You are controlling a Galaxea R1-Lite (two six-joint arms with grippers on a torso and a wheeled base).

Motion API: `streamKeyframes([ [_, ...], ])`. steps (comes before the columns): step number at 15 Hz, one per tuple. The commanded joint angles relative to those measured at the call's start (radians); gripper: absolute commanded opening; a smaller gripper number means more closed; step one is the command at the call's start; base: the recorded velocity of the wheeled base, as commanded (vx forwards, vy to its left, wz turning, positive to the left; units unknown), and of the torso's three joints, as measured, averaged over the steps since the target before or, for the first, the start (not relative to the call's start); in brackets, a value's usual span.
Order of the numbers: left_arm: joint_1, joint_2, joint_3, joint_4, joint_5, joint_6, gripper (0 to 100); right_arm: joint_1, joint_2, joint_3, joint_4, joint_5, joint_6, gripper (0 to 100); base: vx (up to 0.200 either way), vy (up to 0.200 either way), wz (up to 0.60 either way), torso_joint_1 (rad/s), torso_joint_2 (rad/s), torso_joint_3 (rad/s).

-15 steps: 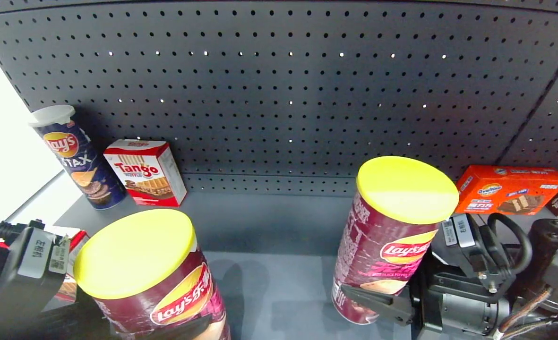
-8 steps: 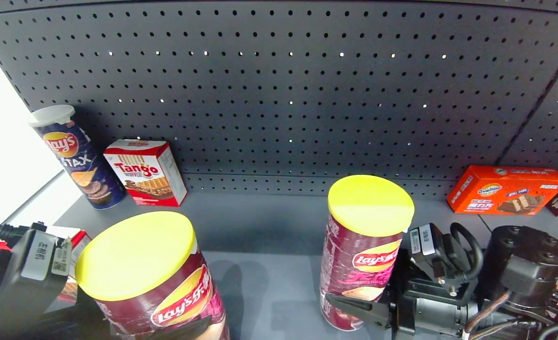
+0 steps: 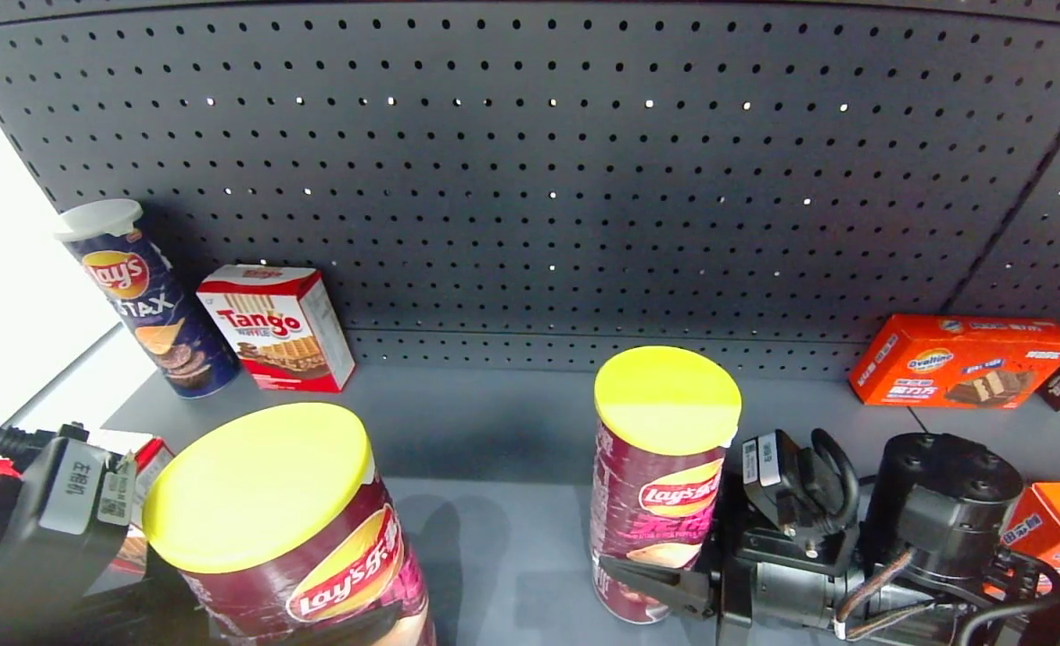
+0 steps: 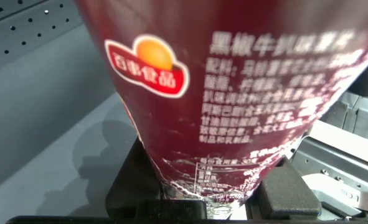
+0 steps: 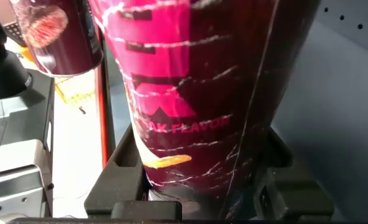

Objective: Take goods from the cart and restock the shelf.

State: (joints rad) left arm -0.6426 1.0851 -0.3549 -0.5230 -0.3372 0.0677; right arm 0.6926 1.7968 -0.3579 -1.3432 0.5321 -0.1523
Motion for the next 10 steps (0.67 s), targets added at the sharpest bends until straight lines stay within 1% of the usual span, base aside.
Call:
streamKeyframes([
  [1,0.000,-0.001,0.001,0.000,0.000,0.000,0,-0.010,0.015,0.005,0.001,0.000,-0.001,0,0.000,0.000,0.00,0.000,0.00,0.000],
  [3,0.000,-0.001,0.001,0.000,0.000,0.000,0,-0.030,0.004,0.008,0.001,0.002,-0.003,0,0.000,0.000,0.00,0.000,0.00,0.000],
  [5,0.000,-0.001,0.001,0.000,0.000,0.000,0,-0.030,0.001,0.020,-0.002,0.003,-0.004,0,0.000,0.000,0.00,0.000,0.00,0.000],
  [6,0.000,-0.001,-0.001,0.000,0.000,0.000,0,-0.030,-0.001,0.027,-0.007,0.003,-0.007,100,0.000,0.000,0.00,0.000,0.00,0.000],
  [10,0.000,-0.001,0.002,0.000,0.000,0.000,0,-0.042,-0.039,0.042,-0.024,0.002,-0.010,100,0.000,0.000,0.00,0.000,0.00,0.000],
])
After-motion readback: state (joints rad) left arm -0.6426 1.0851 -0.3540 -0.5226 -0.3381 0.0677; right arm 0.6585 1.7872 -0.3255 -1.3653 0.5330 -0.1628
